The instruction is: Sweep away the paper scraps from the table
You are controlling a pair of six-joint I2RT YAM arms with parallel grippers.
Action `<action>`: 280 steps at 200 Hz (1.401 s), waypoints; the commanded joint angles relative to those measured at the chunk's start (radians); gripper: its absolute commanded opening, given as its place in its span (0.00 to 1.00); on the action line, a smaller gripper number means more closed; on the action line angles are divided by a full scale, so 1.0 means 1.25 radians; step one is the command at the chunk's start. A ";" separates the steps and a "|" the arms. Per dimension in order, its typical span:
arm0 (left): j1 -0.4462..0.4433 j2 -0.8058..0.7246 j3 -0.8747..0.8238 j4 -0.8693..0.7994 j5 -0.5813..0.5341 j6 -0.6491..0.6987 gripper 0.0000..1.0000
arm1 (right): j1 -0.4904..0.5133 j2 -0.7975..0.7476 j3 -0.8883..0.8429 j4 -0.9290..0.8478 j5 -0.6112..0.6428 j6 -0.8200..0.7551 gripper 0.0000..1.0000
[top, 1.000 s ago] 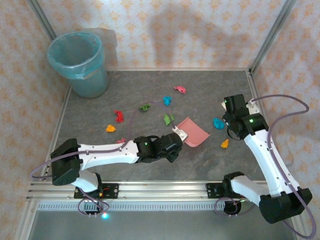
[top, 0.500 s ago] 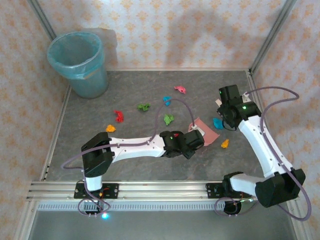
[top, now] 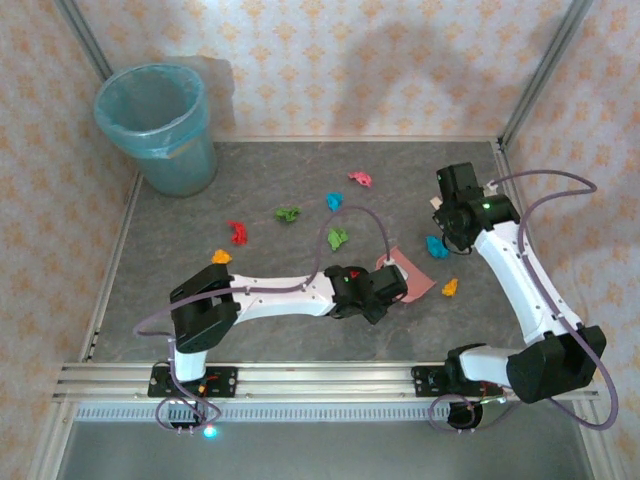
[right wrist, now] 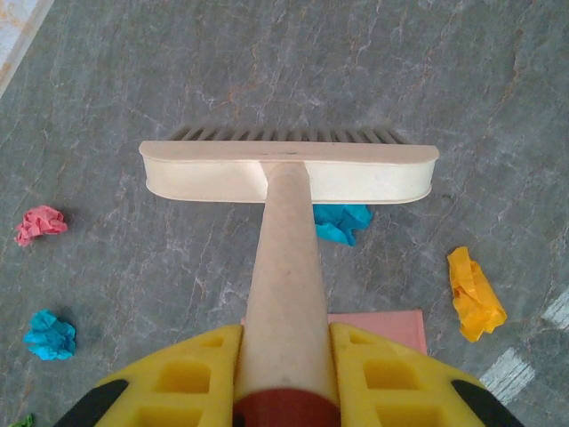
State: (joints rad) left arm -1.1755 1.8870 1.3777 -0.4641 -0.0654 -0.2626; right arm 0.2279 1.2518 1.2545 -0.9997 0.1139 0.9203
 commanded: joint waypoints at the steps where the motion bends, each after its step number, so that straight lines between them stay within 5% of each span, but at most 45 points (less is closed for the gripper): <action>1: 0.016 0.012 -0.038 0.082 0.009 0.009 0.00 | -0.013 -0.049 -0.033 0.035 -0.015 0.013 0.00; 46: 0.019 0.013 -0.026 0.065 -0.021 0.028 0.00 | -0.088 -0.077 -0.112 0.135 -0.127 -0.013 0.00; 161: 0.047 0.041 -0.040 0.103 -0.008 0.019 0.00 | -0.085 -0.095 -0.144 0.172 -0.229 0.044 0.00; 210: 0.065 0.058 -0.043 0.121 -0.003 0.012 0.00 | -0.027 -0.150 -0.146 0.125 -0.235 0.087 0.00; 280: 0.090 0.072 -0.042 0.124 0.027 0.001 0.00 | -0.048 -0.220 -0.135 0.130 -0.169 0.044 0.00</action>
State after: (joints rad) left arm -1.0786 1.9533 1.3338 -0.3092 -0.0505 -0.2535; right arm 0.1898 0.9562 1.0718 -0.8604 -0.1585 0.9993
